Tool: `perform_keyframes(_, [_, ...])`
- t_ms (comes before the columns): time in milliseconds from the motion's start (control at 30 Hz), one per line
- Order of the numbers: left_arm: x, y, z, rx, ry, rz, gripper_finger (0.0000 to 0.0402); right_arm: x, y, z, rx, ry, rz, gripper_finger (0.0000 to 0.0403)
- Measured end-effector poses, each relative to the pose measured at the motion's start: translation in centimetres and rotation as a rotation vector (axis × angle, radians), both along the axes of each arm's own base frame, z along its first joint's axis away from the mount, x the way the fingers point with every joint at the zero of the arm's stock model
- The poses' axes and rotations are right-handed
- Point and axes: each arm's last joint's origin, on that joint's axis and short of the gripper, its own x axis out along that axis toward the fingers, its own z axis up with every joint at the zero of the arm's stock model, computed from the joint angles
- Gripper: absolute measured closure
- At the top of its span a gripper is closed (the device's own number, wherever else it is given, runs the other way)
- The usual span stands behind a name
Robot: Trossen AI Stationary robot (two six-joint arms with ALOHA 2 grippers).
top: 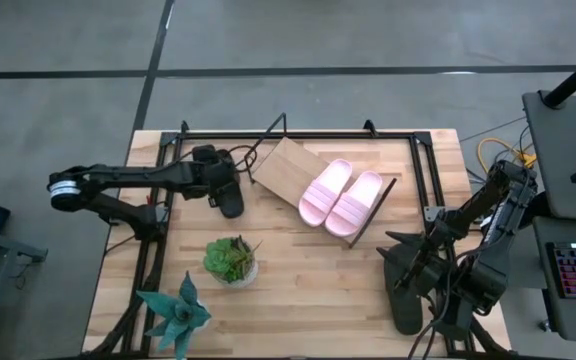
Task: Pick and place slides into the shelf
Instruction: Put the top black slide on the shelf
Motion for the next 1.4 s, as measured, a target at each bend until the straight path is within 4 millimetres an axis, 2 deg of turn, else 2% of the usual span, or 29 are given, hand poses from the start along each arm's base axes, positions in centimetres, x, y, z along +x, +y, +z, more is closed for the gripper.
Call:
perform_keyframes(233, [-0.6,1.0,-1.1,-0.009,-0.036,0.03,0.0134,0.0,0.0,-0.1,0.012,0.014,0.003,0.0216])
perform_keyframes(533, [0.0,2.7,-2.5,-0.03,-0.026,0.079,0.0134,0.0,0.0,-0.1,0.014,0.017,0.004,0.0216])
perform_keyframes(867, [0.3,4.2,-4.8,-0.062,0.066,0.134,0.0141,0.0,-0.1,0.0,0.016,0.015,0.004,0.0216])
perform_keyframes(967, [0.4,4.5,-5.0,-0.06,0.069,0.137,0.0165,0.0,-0.1,0.0,0.017,0.015,0.004,0.0216])
perform_keyframes(1100, [0.5,5.0,-5.1,-0.052,0.061,0.144,0.0219,0.0,-0.1,0.0,0.017,0.015,0.004,0.0216])
perform_keyframes(1267, [0.3,5.3,-5.1,-0.044,0.083,0.132,0.0312,0.0,-0.1,0.0,0.017,0.015,0.004,0.0216])
perform_keyframes(1400, [-0.2,5.1,-4.1,-0.033,0.101,0.094,0.0388,-0.1,-0.1,0.1,0.013,0.012,0.003,0.0216])
